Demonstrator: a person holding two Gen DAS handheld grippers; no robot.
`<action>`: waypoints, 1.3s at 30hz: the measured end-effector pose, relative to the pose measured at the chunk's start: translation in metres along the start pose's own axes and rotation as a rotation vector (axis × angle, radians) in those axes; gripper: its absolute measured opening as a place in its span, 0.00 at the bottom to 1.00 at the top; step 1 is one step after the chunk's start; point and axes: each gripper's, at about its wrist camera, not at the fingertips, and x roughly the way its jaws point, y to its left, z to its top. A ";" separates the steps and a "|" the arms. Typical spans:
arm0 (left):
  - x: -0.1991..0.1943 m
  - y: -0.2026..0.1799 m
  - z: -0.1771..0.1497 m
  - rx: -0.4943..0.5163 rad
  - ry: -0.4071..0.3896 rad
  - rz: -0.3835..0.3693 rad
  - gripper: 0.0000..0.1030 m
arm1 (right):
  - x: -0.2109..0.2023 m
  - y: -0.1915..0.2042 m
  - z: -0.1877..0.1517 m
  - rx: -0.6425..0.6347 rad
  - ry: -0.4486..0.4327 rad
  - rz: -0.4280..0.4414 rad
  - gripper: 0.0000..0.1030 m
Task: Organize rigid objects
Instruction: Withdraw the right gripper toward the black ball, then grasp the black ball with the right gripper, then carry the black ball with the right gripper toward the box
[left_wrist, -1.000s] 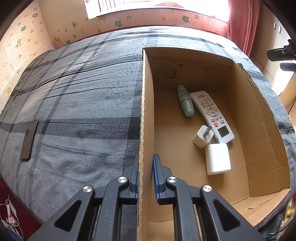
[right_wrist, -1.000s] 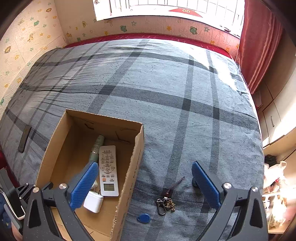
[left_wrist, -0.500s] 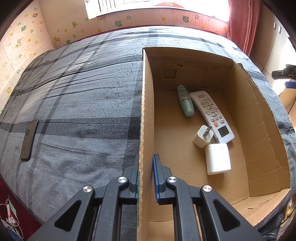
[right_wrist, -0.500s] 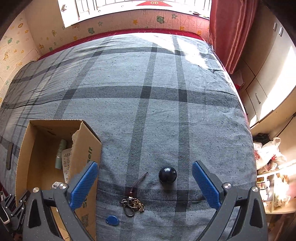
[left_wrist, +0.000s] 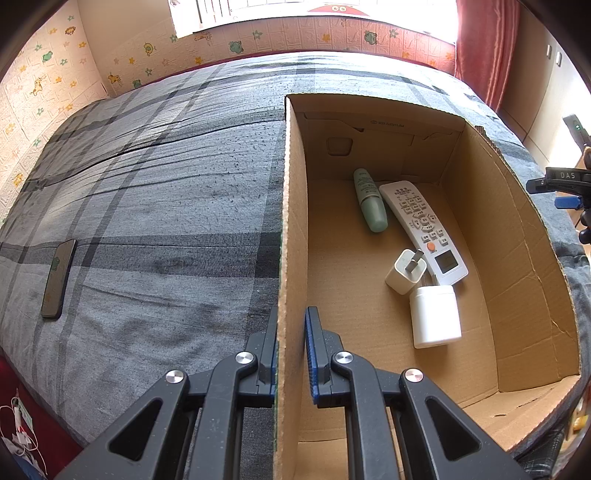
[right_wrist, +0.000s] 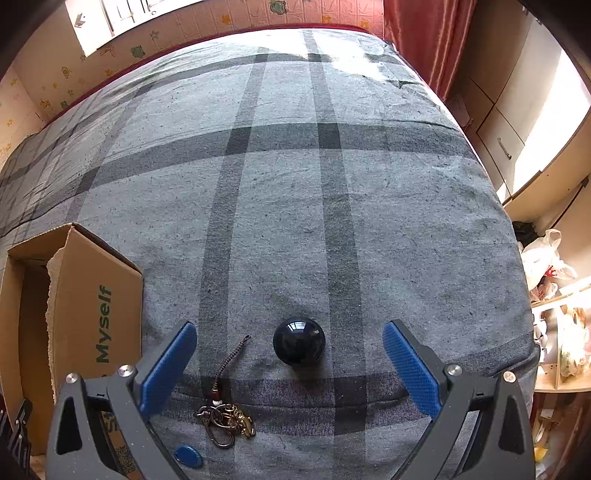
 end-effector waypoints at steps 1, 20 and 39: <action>0.000 0.000 0.000 0.001 0.000 0.000 0.12 | 0.005 -0.001 0.000 0.005 0.010 -0.002 1.00; 0.000 0.000 0.000 0.000 0.000 0.000 0.12 | 0.034 -0.007 -0.004 0.041 0.085 -0.005 0.39; 0.000 0.000 0.000 0.001 -0.001 0.000 0.12 | -0.037 0.032 -0.006 -0.077 0.030 0.011 0.39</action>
